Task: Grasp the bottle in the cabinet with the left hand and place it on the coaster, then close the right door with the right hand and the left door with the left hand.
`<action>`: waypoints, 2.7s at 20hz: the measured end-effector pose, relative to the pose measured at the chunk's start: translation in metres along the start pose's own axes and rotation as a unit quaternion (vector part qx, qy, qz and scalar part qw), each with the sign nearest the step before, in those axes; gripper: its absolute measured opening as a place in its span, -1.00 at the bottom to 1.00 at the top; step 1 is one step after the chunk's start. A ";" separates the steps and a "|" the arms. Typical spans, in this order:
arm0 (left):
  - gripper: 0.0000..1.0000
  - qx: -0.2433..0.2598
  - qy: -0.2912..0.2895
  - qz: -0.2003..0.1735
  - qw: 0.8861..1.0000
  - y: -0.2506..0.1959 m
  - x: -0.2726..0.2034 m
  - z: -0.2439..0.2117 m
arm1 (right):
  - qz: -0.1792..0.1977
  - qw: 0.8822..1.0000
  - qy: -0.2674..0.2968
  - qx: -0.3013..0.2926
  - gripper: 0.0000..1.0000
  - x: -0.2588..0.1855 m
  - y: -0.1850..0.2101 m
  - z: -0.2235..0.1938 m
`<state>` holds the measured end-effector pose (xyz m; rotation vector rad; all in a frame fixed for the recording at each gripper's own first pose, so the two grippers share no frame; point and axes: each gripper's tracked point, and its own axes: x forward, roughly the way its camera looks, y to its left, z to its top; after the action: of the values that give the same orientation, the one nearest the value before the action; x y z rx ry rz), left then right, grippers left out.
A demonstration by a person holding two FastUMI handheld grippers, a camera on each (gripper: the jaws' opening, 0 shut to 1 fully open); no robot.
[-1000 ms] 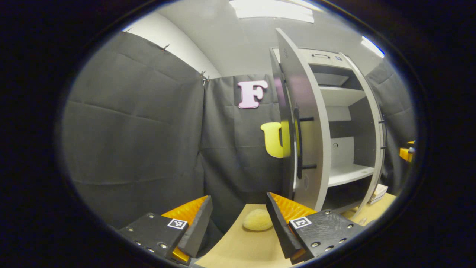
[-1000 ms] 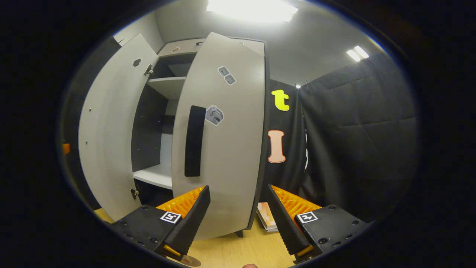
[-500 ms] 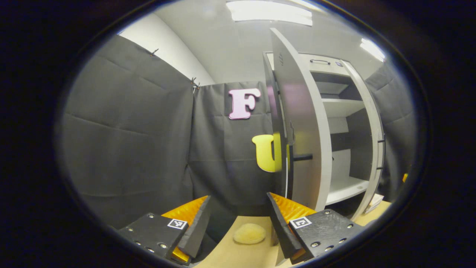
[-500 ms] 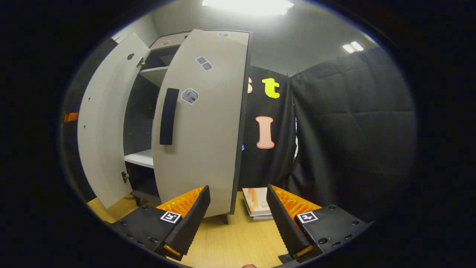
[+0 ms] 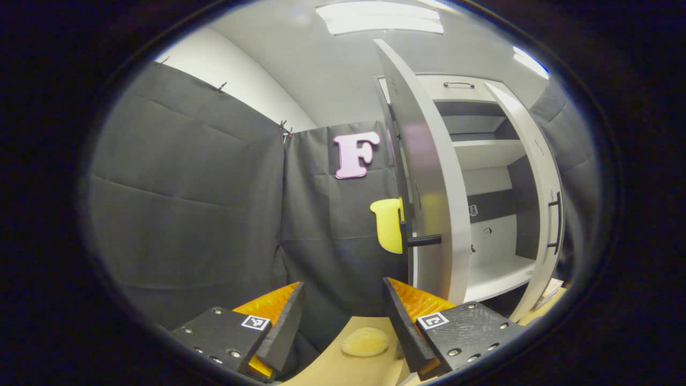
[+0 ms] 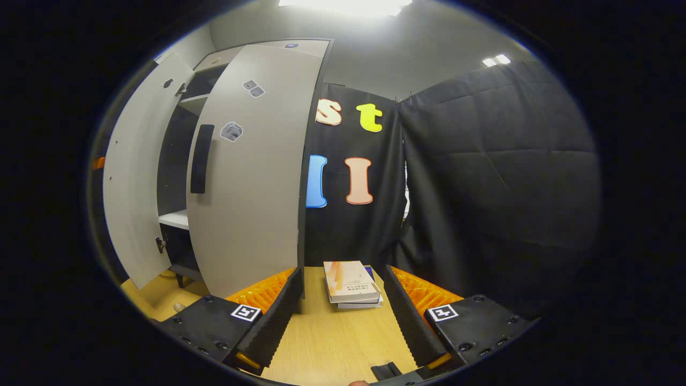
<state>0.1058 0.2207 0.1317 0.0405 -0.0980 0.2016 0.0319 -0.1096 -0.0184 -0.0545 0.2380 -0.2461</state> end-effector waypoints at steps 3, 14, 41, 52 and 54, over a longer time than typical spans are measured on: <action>0.69 0.003 -0.002 0.007 1.000 -0.007 -0.005 0.003 | 0.007 1.000 -0.001 0.000 0.94 0.007 -0.007 0.000; 0.70 0.000 -0.007 -0.027 1.000 -0.061 -0.020 0.010 | 0.033 0.999 0.000 -0.003 0.94 0.029 -0.015 -0.004; 0.70 -0.033 -0.030 -0.144 0.989 -0.212 0.009 0.022 | 0.018 1.000 0.000 0.009 0.94 0.013 -0.054 -0.012; 0.69 -0.004 -0.012 -0.098 0.995 -0.203 0.002 0.025 | 0.102 0.993 -0.050 0.017 0.94 0.014 -0.034 0.031; 0.70 -0.003 -0.004 -0.094 0.996 -0.202 0.001 0.025 | 0.112 0.992 -0.055 0.018 0.94 0.008 -0.028 0.037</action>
<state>0.1449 0.0216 0.1501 0.0450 -0.1023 0.0121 0.0416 -0.1382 0.0178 -0.0053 0.1288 -0.0238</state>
